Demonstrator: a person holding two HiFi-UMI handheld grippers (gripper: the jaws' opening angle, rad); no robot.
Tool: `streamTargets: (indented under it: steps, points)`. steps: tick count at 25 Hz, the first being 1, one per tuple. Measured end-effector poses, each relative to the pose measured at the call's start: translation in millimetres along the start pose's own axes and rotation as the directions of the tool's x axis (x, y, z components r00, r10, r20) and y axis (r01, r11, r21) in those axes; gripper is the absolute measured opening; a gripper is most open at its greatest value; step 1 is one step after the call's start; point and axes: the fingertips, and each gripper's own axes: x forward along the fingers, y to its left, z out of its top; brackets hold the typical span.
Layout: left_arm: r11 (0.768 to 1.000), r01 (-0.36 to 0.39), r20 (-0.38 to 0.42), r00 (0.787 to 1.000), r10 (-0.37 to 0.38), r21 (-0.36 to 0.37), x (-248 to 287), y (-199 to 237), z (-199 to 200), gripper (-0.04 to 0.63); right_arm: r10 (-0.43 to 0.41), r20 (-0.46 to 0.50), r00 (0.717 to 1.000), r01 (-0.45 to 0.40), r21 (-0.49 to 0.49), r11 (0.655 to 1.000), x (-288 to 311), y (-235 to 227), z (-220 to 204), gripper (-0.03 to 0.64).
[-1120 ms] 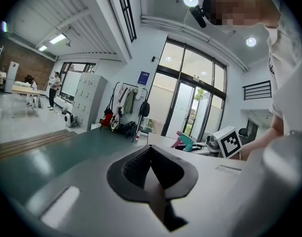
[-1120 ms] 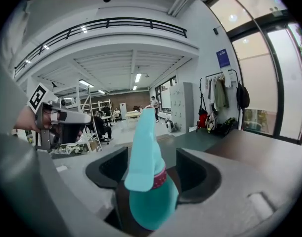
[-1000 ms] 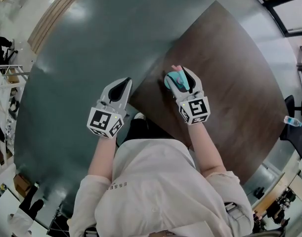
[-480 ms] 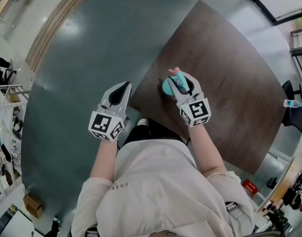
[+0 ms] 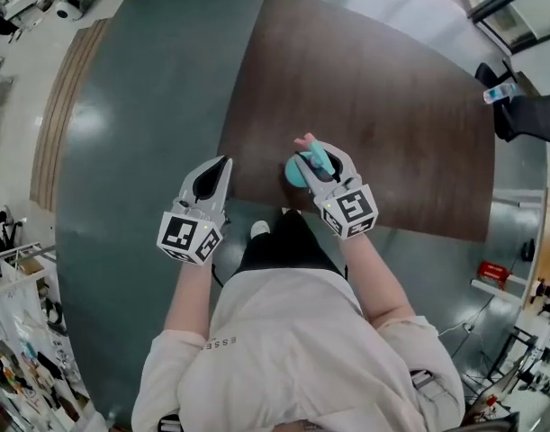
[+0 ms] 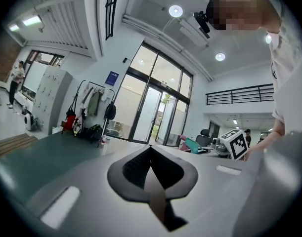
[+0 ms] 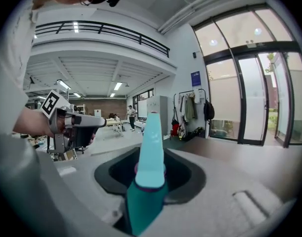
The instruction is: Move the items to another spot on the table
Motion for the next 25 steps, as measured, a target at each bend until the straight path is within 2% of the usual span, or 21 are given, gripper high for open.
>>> streamTargets:
  steps: [3,5,7,11,15,21,25]
  points:
    - [0.998,0.065,-0.018,0.998,-0.066,-0.016,14,-25,-10,0.015,-0.073,-0.01,0.997,0.074,0.022,0.997,-36,-11,-11,0.13]
    - [0.99,0.137,-0.031,0.99,-0.137,-0.017,26,-48,-15,0.015,-0.134,-0.007,0.991,0.134,0.024,0.991,-63,-21,-15,0.13]
    - [0.979,0.205,-0.042,0.978,-0.205,-0.002,40,-75,-19,0.015,-0.19,-0.002,0.982,0.19,0.031,0.981,-91,-33,-21,0.13]
    - [0.955,0.295,-0.052,0.955,-0.293,0.02,64,-134,-25,0.015,-0.284,0.008,0.959,0.283,0.058,0.957,-154,-58,-35,0.13]
    - [0.922,0.387,-0.061,0.921,-0.385,0.022,83,-197,-33,0.015,-0.37,0.043,0.928,0.365,0.082,0.927,-221,-79,-42,0.13]
    - [0.874,0.485,-0.084,0.873,-0.481,0.034,102,-323,-64,0.015,-0.475,0.041,0.879,0.468,0.118,0.876,-348,-110,-74,0.13]
    - [0.862,0.508,-0.082,0.859,-0.506,0.005,106,-388,-86,0.015,-0.533,0.036,0.846,0.526,0.112,0.843,-427,-125,-93,0.13]
